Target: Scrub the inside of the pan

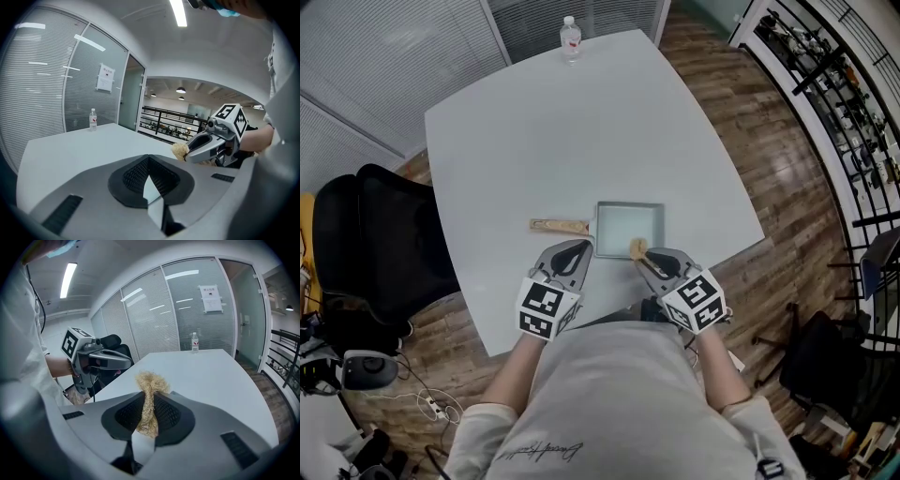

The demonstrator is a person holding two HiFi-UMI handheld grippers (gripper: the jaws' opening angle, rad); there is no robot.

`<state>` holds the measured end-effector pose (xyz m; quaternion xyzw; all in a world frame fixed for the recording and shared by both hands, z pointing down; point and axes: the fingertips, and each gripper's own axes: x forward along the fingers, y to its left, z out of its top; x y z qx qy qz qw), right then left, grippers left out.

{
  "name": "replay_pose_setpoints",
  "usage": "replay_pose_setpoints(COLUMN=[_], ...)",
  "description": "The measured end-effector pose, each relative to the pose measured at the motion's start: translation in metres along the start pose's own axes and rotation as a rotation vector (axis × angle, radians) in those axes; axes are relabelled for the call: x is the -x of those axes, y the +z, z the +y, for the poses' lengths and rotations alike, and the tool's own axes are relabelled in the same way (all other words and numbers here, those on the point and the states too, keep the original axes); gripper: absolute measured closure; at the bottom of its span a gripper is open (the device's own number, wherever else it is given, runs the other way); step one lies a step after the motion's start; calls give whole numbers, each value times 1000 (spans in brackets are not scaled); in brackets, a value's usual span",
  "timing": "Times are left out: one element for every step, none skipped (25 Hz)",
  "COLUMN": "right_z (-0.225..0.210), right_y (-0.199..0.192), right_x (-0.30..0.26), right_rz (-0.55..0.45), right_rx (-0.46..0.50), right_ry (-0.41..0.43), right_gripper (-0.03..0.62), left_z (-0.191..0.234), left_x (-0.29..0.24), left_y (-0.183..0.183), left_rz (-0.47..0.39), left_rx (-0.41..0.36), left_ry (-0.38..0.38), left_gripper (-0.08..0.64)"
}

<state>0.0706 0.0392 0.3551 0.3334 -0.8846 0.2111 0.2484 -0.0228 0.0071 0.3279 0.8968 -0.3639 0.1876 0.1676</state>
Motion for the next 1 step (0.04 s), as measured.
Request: replay_pose_setpoints(right_z=[0], right_y=[0], right_x=[0], right_rz=[2], right_rx=[2], right_ry=[-1], right_gripper=[518], left_z=[0], left_x=[1], left_y=[1], left_rz=[0], left_rx=[2], left_ry=[-1], left_gripper=[549])
